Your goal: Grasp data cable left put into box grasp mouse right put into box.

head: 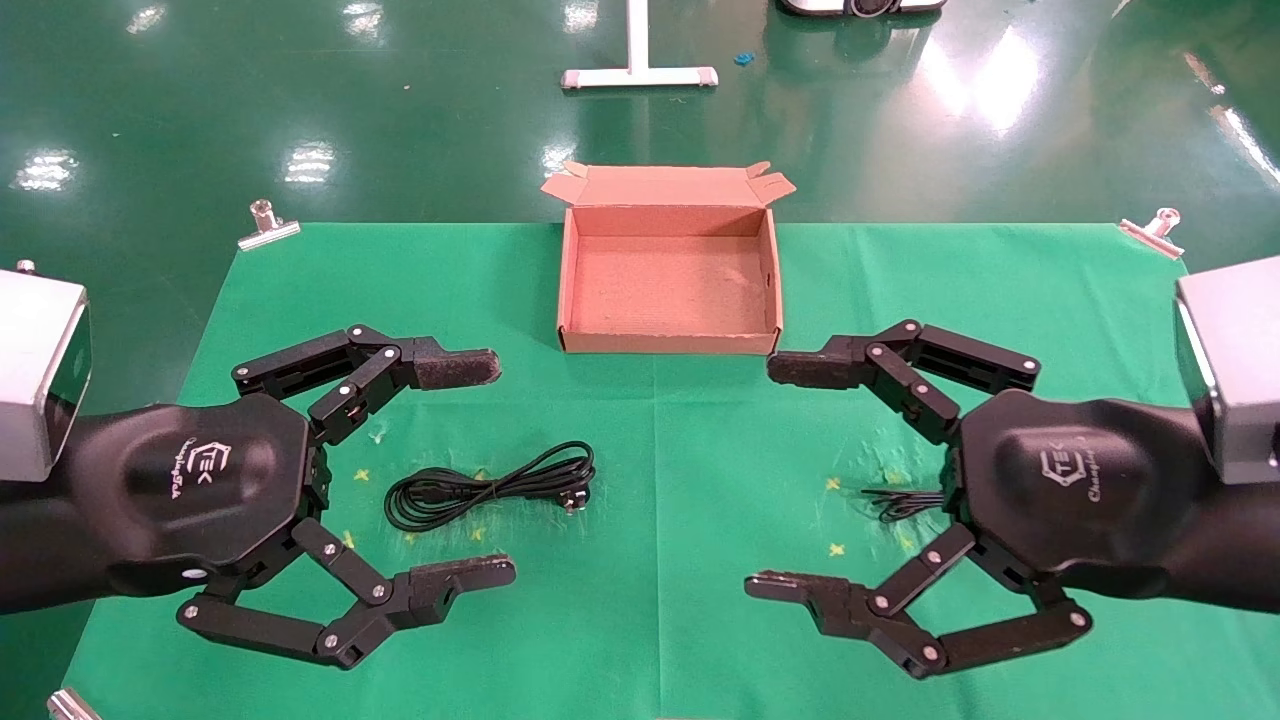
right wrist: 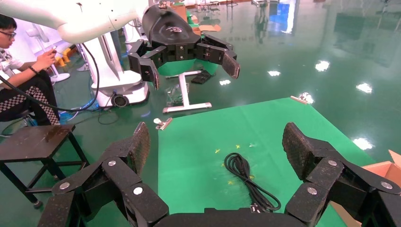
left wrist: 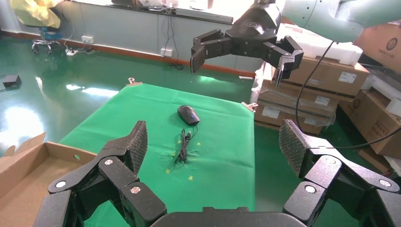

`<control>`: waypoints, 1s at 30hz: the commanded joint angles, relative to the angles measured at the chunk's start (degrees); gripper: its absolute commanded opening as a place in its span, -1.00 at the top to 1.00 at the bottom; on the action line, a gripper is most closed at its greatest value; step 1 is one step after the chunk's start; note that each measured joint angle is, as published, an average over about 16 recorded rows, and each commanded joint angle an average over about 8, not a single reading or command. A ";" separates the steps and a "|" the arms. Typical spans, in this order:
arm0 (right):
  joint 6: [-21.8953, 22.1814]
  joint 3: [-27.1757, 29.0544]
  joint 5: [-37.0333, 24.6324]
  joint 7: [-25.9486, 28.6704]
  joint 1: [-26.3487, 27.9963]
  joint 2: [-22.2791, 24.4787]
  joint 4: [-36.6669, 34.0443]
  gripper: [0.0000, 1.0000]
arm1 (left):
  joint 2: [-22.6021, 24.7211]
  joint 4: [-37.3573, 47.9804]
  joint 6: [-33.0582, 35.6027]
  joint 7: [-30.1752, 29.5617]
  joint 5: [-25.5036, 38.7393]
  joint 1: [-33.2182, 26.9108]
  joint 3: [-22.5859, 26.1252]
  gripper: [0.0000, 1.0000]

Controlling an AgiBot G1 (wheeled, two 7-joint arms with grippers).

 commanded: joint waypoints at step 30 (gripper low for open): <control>0.79 -0.20 -2.09 -0.95 -0.07 0.58 0.63 -1.00 | -0.75 -0.26 -0.27 -0.84 3.00 -0.09 1.23 -1.00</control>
